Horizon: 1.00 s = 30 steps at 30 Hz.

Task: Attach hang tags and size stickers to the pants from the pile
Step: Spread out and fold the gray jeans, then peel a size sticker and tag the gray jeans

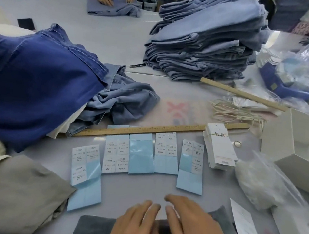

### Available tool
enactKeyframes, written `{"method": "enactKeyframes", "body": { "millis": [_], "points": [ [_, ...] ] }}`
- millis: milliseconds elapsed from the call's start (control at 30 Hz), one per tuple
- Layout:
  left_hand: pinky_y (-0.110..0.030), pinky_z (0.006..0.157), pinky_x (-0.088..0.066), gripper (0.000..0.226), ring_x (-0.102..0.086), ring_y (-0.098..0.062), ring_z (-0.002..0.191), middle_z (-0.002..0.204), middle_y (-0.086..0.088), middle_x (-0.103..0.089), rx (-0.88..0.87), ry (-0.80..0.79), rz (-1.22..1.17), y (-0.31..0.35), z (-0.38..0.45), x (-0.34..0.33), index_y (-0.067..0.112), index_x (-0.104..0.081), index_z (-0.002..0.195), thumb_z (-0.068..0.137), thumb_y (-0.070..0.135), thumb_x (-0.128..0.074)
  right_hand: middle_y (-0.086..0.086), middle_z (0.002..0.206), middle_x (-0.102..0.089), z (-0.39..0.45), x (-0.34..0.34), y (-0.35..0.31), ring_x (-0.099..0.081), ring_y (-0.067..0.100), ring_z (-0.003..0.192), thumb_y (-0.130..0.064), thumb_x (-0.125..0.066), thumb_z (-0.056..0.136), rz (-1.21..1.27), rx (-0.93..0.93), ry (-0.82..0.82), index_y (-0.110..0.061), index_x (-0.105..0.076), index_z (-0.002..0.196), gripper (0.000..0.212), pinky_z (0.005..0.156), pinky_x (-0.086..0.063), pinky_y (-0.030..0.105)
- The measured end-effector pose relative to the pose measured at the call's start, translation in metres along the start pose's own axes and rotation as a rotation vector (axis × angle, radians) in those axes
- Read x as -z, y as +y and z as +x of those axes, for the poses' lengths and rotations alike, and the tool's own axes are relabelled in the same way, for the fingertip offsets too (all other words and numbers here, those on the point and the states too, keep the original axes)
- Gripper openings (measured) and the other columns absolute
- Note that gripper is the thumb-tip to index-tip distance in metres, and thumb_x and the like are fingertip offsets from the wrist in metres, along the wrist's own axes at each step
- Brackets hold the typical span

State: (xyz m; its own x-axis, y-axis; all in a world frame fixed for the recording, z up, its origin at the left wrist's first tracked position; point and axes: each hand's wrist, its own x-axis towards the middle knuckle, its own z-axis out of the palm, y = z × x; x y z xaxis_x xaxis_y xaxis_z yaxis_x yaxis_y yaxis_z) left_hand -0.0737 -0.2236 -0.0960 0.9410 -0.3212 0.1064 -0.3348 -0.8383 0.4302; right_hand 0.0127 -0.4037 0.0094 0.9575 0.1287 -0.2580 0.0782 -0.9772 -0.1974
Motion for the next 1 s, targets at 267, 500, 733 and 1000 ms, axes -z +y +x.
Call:
{"method": "enactKeyframes", "body": {
  "millis": [267, 500, 733, 1000],
  "points": [
    [-0.025, 0.082, -0.053, 0.042, -0.065, -0.002, 0.09, 0.098, 0.016, -0.069, 0.166, -0.53, -0.012, -0.021, 0.028, -0.031, 0.047, -0.05, 0.111, 0.089, 0.069, -0.022, -0.01, 0.118, -0.062, -0.028, -0.107, 0.015, -0.059, 0.018, 0.116, -0.056, -0.03, 0.101, -0.055, 0.12, -0.398, -0.034, -0.051, 0.125, 0.039, 0.092, -0.039, 0.036],
    [-0.027, 0.113, -0.034, 0.037, -0.042, -0.009, 0.139, 0.15, 0.012, -0.051, 0.148, -0.02, -0.158, -0.055, 0.169, -0.053, 0.029, -0.056, 0.142, 0.106, 0.024, -0.051, -0.011, 0.12, -0.067, 0.076, -0.091, 0.058, -0.061, 0.009, 0.108, -0.026, -0.054, 0.102, 0.247, 0.09, -0.099, -0.031, -0.068, 0.124, 0.027, 0.095, -0.048, 0.029],
    [-0.042, 0.104, -0.043, 0.03, -0.052, -0.032, 0.129, 0.141, -0.01, -0.057, -0.061, -0.028, -0.043, -0.054, 0.202, -0.106, 0.012, -0.068, 0.126, 0.098, 0.023, -0.063, 0.004, 0.118, -0.06, 0.147, -0.13, 0.094, -0.057, 0.022, 0.11, -0.016, -0.062, 0.097, 0.273, -0.031, 0.156, -0.012, -0.068, 0.124, 0.028, 0.093, -0.047, 0.035],
    [-0.039, 0.085, -0.048, 0.026, -0.054, -0.022, 0.104, 0.111, 0.0, -0.062, -0.094, 0.063, -0.082, -0.033, 0.205, -0.112, 0.015, -0.07, 0.111, 0.098, 0.036, -0.061, 0.0, 0.103, -0.072, 0.141, -0.141, 0.1, -0.062, 0.008, 0.092, 0.008, -0.056, 0.089, 0.556, -0.11, 0.326, -0.012, -0.073, 0.112, 0.034, 0.084, -0.043, 0.003]
  ]
}}
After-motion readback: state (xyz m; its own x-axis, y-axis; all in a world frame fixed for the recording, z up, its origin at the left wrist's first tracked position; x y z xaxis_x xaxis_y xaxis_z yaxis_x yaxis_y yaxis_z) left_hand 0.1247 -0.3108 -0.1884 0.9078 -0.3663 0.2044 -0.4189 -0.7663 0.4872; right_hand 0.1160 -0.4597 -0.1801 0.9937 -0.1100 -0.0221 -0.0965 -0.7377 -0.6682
